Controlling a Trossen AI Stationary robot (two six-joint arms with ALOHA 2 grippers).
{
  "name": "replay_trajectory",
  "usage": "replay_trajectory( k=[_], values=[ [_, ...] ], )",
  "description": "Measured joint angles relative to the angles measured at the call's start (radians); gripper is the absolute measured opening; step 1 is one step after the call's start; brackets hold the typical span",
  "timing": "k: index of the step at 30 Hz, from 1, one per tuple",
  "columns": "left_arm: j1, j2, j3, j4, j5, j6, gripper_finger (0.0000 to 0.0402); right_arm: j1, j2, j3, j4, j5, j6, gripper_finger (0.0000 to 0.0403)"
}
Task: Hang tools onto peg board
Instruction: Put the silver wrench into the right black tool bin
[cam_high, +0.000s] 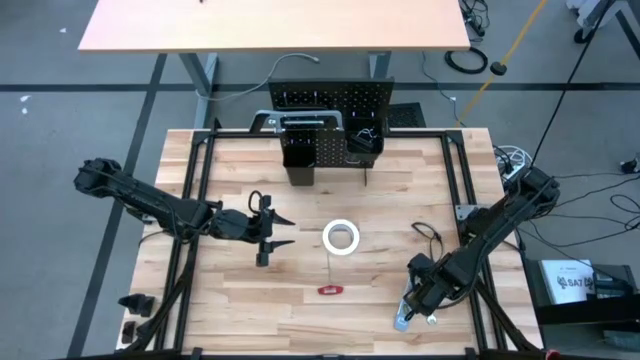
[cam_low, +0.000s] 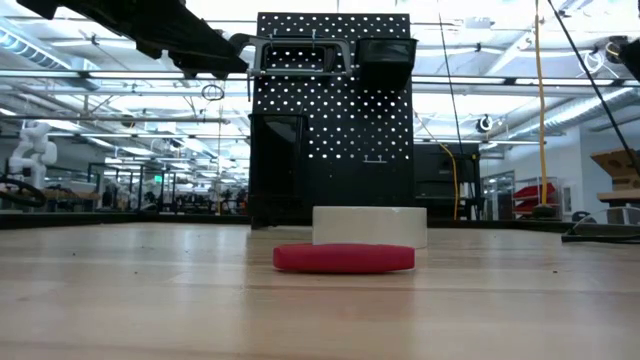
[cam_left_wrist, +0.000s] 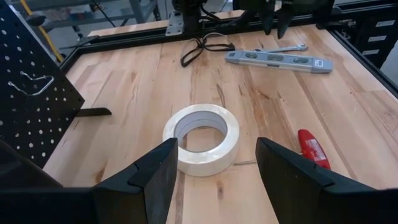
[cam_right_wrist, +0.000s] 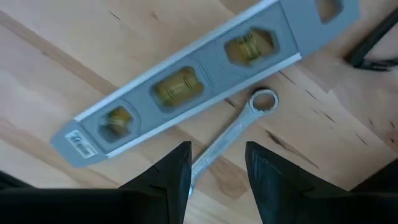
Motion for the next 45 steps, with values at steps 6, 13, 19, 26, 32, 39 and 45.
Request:
replay_trajectory(
  k=[6,13,19,26,32,39,45],
  values=[
    [0.0,0.0,0.0,0.0,-0.001,0.0,0.0221,0.001,0.024,-0.001,-0.005,-0.008,0.001,0.0146],
    [0.0,0.016,0.0,0.001,-0.003,0.001,0.0221,0.001,0.024,-0.067,0.03,-0.018,0.026,0.0146],
    [0.0,0.043,0.0,0.007,-0.003,0.0,0.0221,0.001,0.024,-0.144,0.179,-0.041,0.06,0.0146],
    [0.0,0.058,0.0,0.019,-0.003,0.0,0.0221,0.001,0.025,-0.189,0.21,-0.046,0.128,0.0145],
    [0.0,0.059,0.0,0.02,-0.003,0.0,0.0221,0.0,0.024,-0.194,0.215,-0.049,0.142,0.0123],
    [0.0,0.058,0.0,0.02,-0.003,-0.001,0.0221,0.001,0.024,-0.195,0.237,-0.047,0.167,0.007],
    [0.0,0.059,0.0,0.02,-0.003,-0.001,0.0221,0.001,0.022,-0.195,0.241,-0.047,0.124,0.0018]
  ],
)
